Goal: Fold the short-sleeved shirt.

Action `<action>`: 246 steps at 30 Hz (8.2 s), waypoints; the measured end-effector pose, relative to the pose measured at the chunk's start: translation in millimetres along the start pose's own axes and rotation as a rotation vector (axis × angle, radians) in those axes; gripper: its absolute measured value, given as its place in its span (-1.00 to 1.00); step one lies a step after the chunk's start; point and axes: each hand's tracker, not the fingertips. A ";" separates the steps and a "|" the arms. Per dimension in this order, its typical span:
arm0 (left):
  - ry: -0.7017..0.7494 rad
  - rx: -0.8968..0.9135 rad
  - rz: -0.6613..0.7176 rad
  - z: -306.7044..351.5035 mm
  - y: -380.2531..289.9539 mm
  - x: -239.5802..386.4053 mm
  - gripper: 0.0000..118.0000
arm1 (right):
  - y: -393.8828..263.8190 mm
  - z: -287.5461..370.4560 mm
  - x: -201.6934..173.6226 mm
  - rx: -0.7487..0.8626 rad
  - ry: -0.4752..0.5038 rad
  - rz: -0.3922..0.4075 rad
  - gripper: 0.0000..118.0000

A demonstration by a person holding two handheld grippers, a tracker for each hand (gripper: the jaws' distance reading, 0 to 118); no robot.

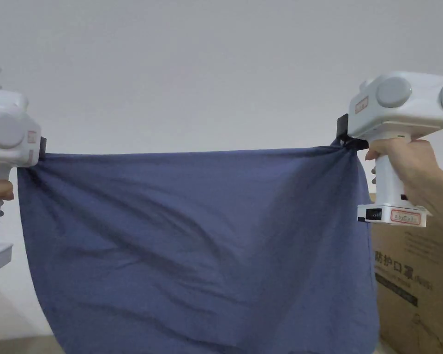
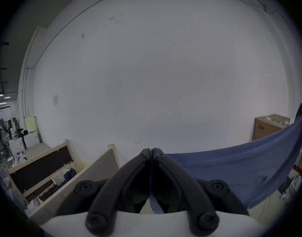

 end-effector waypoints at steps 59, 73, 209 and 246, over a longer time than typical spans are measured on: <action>-0.172 -0.766 -0.011 373.6 -530.9 -47.8 0.63 | -579.0 309.4 143.8 -0.686 -0.142 -0.114 -0.36; -0.237 -0.805 0.058 414.3 -537.8 -60.9 -1.00 | -582.9 342.8 118.6 -0.761 -0.025 0.037 -1.00; -0.230 -0.839 0.136 306.4 -504.3 -45.3 -1.00 | -521.8 260.9 139.0 -0.714 -0.083 -0.034 -0.83; -0.267 -0.984 0.103 196.2 -526.4 4.5 -1.00 | -533.6 -34.9 139.3 -0.882 -0.008 0.038 -0.97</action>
